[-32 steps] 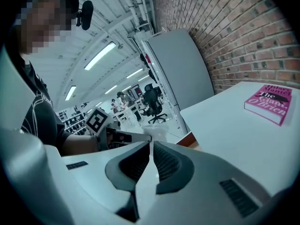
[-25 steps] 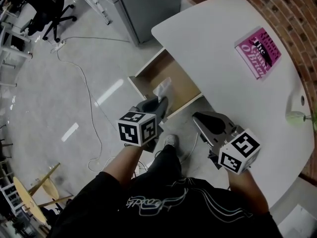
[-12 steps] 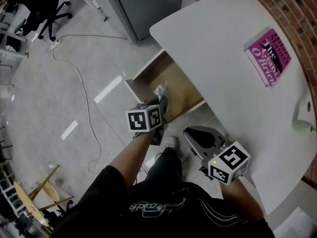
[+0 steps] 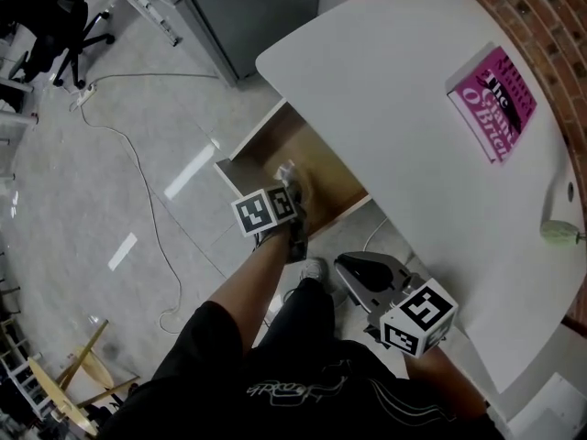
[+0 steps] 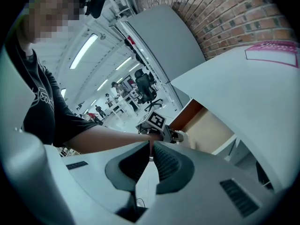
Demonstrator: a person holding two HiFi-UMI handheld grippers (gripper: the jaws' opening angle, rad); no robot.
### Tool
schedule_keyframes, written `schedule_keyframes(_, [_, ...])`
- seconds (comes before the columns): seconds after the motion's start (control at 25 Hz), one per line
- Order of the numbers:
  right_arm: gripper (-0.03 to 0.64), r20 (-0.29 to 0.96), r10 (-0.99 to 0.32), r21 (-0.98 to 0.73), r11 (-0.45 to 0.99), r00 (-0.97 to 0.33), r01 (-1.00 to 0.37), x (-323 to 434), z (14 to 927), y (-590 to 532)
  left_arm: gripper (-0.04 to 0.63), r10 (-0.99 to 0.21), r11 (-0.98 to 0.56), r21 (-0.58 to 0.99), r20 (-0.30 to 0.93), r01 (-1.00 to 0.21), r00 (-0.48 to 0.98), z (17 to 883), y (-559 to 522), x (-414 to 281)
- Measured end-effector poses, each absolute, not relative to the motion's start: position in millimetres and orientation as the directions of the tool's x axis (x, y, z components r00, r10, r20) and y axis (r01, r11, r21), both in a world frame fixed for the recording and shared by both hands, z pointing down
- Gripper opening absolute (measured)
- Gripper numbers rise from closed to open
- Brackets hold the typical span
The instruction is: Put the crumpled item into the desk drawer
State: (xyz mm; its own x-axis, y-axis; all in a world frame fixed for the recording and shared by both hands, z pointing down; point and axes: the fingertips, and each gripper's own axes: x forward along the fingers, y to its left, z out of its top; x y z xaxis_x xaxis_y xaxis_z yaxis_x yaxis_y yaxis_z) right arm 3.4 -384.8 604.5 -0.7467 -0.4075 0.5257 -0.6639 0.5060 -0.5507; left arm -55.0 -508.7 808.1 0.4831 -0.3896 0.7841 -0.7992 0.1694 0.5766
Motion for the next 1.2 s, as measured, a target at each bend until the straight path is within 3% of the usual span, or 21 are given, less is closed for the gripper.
schedule_keyframes(0.16, [0.055,0.536,-0.398,-0.571,0.478,-0.744,-0.667,5.2,618.1,-382.6,0.057,-0.342,0.272,0.52,0.839,-0.809,0.424,831.7,-508.3,-61.2])
schedule_keyframes(0.36, [0.055,0.534,-0.377,-0.604,0.456,-0.757,-0.653,1.8,633.6,-385.5,0.072,-0.317,0.297,0.515,0.848,-0.804,0.425,847.1,-507.9,-60.8])
schedule_keyframes(0.72, [0.055,0.527,-0.369,-0.615,0.457,-0.766,-0.643,0.2,637.6,-391.5,0.227,-0.357,0.319,0.597,0.795,-0.736,0.491,840.9,-516.9,-52.9])
schedule_keyframes(1.0, [0.054,0.503,-0.382,-0.631,0.451,-0.776,-0.631,0.9,629.8,-390.9,0.253,-0.408,0.291,0.676,0.728,-0.677,0.551,812.1,-512.4,-45.0])
schedule_keyframes(1.2, [0.054,0.47,-0.389,-0.63,0.481,-0.792,-0.61,-2.5,612.5,-383.4,0.252,-0.417,0.176,0.743,0.651,-0.646,0.635,770.1,-497.5,-41.6])
